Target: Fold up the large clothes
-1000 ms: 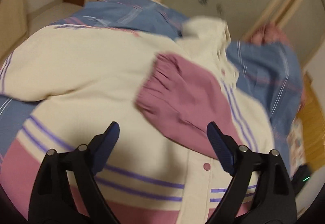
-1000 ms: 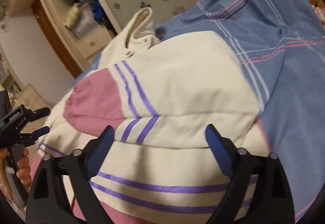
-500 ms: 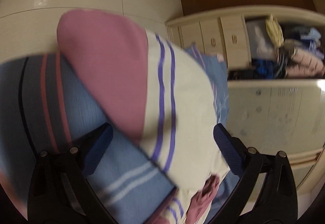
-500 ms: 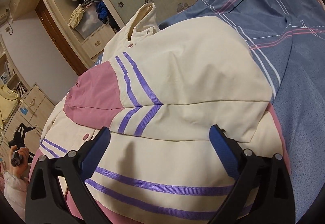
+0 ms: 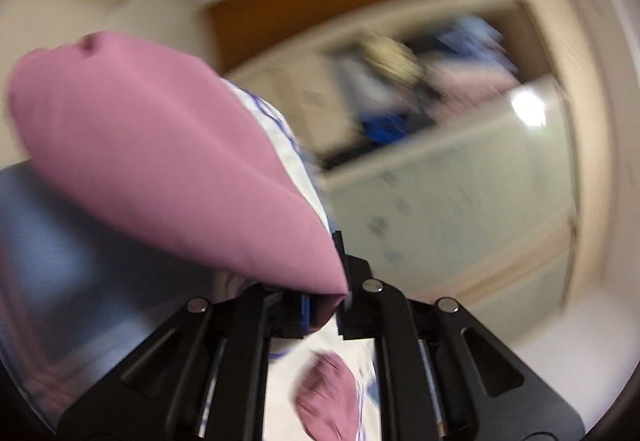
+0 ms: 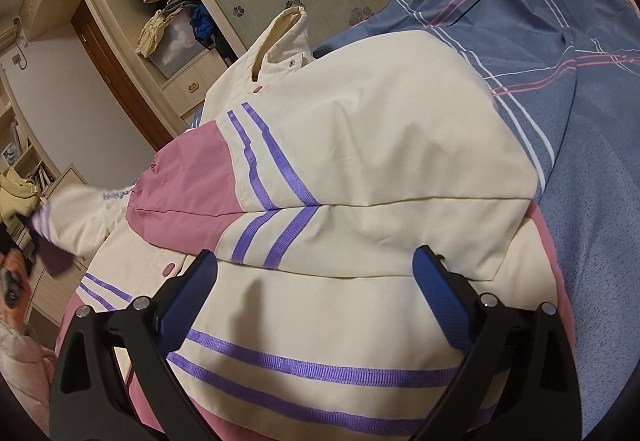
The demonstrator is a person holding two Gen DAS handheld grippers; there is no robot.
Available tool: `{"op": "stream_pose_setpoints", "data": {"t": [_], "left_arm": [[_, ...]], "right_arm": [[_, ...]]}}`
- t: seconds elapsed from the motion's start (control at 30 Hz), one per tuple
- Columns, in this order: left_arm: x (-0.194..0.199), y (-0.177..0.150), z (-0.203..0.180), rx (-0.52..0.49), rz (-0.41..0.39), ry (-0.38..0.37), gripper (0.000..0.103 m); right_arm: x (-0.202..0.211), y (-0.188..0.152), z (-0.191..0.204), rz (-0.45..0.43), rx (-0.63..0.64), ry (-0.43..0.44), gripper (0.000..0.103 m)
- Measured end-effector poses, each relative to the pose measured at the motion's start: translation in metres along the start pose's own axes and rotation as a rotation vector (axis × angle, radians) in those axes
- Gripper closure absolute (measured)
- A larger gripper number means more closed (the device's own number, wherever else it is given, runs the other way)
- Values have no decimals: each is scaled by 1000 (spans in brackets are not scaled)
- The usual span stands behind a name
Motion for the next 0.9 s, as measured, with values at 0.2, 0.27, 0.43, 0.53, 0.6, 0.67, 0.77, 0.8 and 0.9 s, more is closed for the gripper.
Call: {"op": "stream_pose_setpoints", "data": {"t": [0.2, 0.27, 0.43, 0.53, 0.6, 0.67, 0.77, 0.8, 0.9], "left_arm": [[-65, -197, -154, -645, 443, -8, 78], [-81, -266, -151, -751, 613, 56, 66], [-75, -344, -117, -834, 756, 99, 47], [-66, -322, -100, -723, 753, 106, 40], [-56, -308, -92, -682, 713, 123, 40], [-55, -282, -81, -633, 639, 182, 38], [-61, -262, -63, -556, 610, 245, 36], [-65, -256, -56, -538, 615, 264, 36], [-74, -249, -34, -509, 633, 291, 34]], "right_arm": [[0, 0, -1, -4, -8, 11, 5], [1, 1, -3, -9, -21, 27, 5], [4, 2, -9, -28, -53, 72, 5], [4, 4, -11, -35, -65, 90, 5], [7, 5, -13, -47, -79, 108, 5], [15, 5, -17, -57, -115, 113, 6], [43, -5, -21, -87, -218, 92, 6], [57, -11, -21, -106, -250, 95, 6], [82, -15, -22, -152, -323, 156, 5]]}}
Point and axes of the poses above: each gripper's, at about its wrist camera, not at the fingertips, and x roughly against the way its jaws point, z to its left, y to its top, the point moved 5 cm from there along -x, roughly the way its jaws point, and after that the axes turned 5 degrees about x, right-handed, at the moved point
